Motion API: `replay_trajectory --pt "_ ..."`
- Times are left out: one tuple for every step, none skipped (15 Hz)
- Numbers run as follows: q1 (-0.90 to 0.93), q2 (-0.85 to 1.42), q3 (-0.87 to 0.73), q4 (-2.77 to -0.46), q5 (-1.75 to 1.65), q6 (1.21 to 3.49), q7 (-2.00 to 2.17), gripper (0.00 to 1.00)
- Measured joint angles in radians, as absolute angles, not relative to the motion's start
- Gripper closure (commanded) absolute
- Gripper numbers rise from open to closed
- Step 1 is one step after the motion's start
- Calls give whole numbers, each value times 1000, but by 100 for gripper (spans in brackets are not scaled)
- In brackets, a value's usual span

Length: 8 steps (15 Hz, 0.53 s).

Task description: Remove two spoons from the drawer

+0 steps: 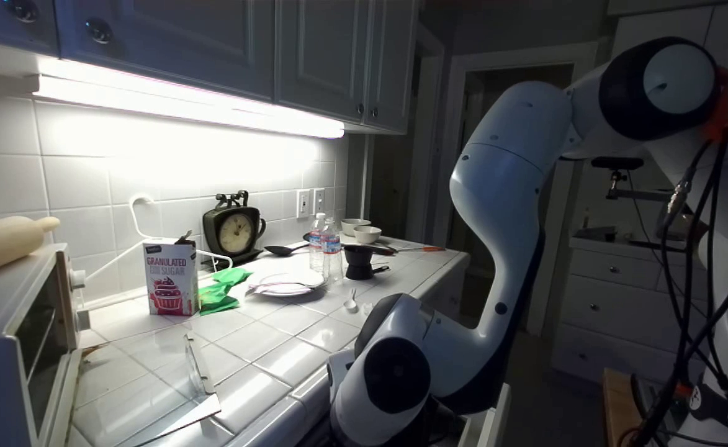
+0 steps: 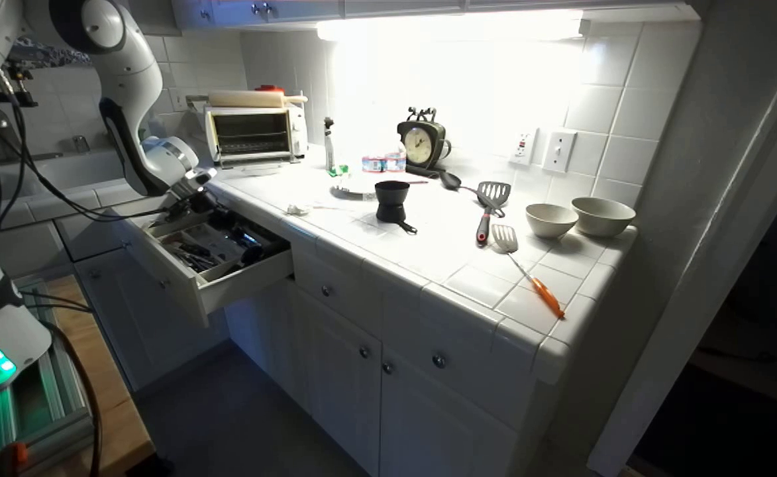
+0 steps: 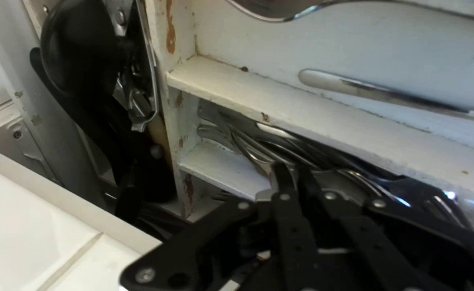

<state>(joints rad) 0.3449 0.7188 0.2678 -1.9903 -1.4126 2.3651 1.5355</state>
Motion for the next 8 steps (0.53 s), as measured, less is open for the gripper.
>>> replay_trajectory --pt "345 715 269 -1990 -1412 2360 1525 99" --pt "345 712 270 -1991 -1408 2358 1514 98" --pt "345 710 273 -1991 -1399 2358 1499 98" --pt "346 709 277 -1991 -1390 2358 1483 98" --pt "348 707 280 -1991 -1382 2358 1466 98" --pt "352 706 283 -1991 -1377 2356 1446 98" --pt "358 704 284 -1991 -1375 2352 1425 98" --pt "365 703 286 -1991 -1375 2344 1404 98"
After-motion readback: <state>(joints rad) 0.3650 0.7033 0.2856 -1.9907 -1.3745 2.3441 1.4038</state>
